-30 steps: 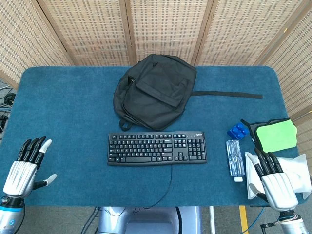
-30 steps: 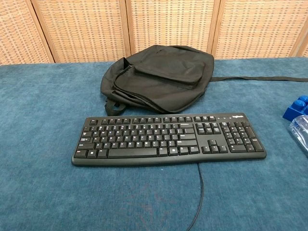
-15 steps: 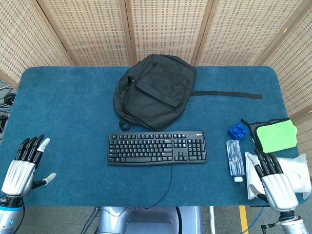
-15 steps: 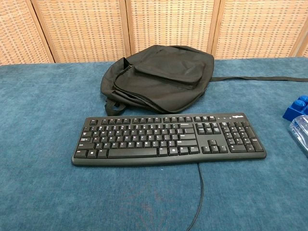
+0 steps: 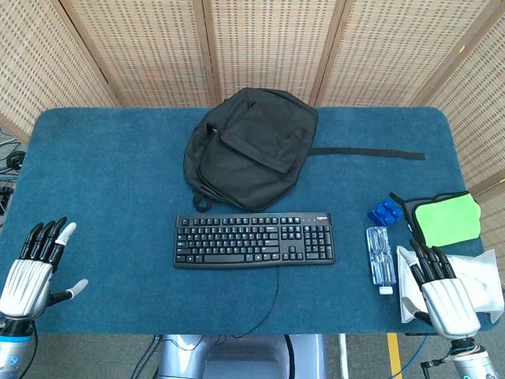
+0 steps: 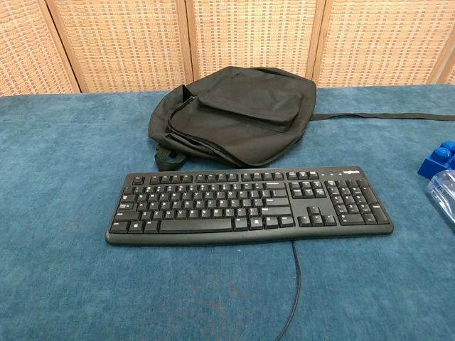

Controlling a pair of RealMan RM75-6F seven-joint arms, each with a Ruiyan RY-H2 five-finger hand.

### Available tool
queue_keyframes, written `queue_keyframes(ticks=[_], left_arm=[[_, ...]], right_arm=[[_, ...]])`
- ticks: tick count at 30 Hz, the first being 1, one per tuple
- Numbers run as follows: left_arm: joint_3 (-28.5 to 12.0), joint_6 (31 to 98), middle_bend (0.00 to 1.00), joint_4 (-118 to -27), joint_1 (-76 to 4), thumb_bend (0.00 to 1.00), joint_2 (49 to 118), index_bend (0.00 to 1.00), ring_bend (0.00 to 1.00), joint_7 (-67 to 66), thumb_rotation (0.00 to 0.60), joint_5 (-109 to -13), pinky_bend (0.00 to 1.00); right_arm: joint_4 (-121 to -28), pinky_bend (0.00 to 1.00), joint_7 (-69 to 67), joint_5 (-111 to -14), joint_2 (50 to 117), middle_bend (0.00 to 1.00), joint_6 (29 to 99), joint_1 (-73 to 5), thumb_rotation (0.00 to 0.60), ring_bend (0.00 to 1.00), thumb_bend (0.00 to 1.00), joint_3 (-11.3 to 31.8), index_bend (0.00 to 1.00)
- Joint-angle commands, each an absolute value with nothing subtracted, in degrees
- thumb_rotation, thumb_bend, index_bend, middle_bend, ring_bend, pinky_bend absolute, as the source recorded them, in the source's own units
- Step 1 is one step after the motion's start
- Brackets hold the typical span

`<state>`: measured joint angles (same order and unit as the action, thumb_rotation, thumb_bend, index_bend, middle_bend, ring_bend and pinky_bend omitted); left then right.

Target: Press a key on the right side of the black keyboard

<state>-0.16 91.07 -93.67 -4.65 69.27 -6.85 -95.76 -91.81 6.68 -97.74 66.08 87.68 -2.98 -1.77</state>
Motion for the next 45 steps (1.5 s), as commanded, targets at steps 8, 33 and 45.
queue_keyframes(ticks=[8,33,45], left_arm=[[-0.1,91.0,0.0,-93.7,-4.7,0.0,69.3,0.0,0.0,-6.8,0.6,-95.9,0.0],[0.3,91.0,0.0,-93.2,-4.8,0.0,69.6,0.0,0.0,-7.0,0.6,-97.0,0.0],[0.5,91.0,0.0,-93.2,-4.7,0.0,69.6,0.0,0.0,-6.9,0.6,-97.2,0.0]], right_arm=[[-96.3,0.11,8.9,-98.5,64.4,0.24,84.8,-5.8,0.6,0.11,0.26,-0.5,0.0],[-113.5,0.49,46.8,-55.8,66.3,0.75,57.0,-27.9,0.6,0.66,0.55,8.4,0.05],[-111.2,0.49,51.9,-45.5,72.4,0.75,57.9,-33.4,0.6,0.66,0.55,6.0,0.05]])
